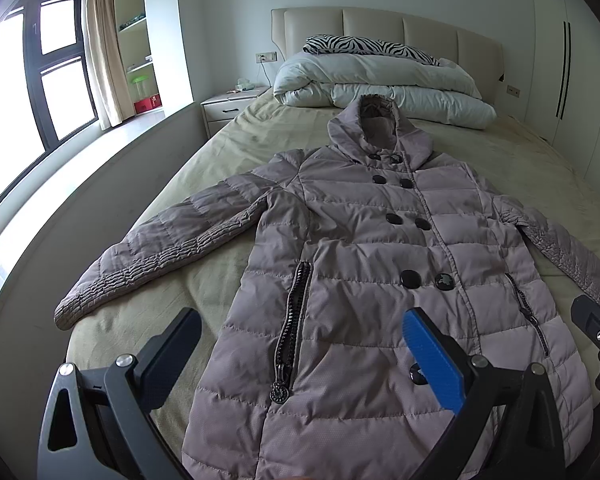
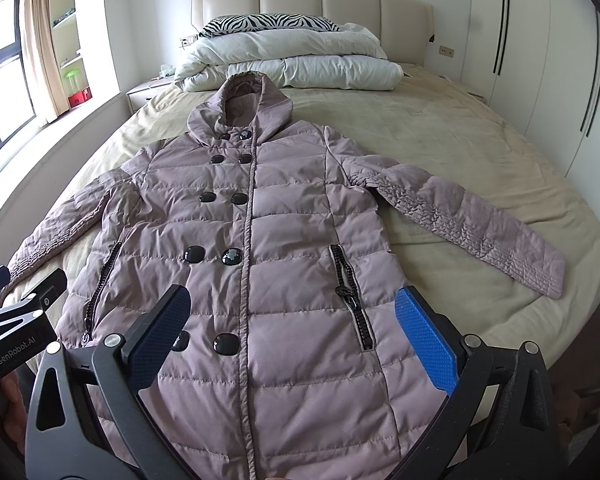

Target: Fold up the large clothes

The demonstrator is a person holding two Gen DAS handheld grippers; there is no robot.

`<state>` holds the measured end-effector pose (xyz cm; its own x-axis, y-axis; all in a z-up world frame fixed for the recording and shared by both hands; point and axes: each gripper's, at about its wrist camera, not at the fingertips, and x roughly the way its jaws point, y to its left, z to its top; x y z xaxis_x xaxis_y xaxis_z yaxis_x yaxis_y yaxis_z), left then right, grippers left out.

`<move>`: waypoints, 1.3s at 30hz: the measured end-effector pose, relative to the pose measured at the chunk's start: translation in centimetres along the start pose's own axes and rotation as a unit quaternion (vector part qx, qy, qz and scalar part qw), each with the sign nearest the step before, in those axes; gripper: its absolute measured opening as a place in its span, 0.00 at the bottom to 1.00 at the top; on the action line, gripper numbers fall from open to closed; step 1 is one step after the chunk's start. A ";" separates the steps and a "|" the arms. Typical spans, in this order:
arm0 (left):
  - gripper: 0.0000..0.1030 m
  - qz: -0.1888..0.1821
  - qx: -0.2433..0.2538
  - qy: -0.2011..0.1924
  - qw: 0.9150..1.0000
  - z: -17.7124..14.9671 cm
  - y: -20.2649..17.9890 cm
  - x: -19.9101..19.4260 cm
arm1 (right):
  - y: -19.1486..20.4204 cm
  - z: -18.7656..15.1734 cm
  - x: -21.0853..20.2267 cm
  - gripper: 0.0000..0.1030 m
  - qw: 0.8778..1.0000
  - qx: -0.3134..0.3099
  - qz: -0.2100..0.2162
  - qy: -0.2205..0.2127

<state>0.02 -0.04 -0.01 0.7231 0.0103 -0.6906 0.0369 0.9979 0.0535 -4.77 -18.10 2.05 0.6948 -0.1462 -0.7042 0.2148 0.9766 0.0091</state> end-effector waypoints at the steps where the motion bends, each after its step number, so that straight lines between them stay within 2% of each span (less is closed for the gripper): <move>1: 1.00 0.000 0.000 0.000 1.000 0.0 0.0 0.0 | 0.0 0.0 0.0 1.00 1.000 0.000 0.000 0.000; 39: 1.00 -0.001 0.000 0.002 1.000 0.0 0.0 0.0 | 0.1 -0.4 0.3 1.00 1.000 -0.001 0.000 0.004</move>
<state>0.04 -0.05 -0.02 0.7202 0.0090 -0.6937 0.0377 0.9979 0.0521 -4.83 -17.98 1.58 0.6887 -0.1446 -0.7105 0.2135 0.9769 0.0081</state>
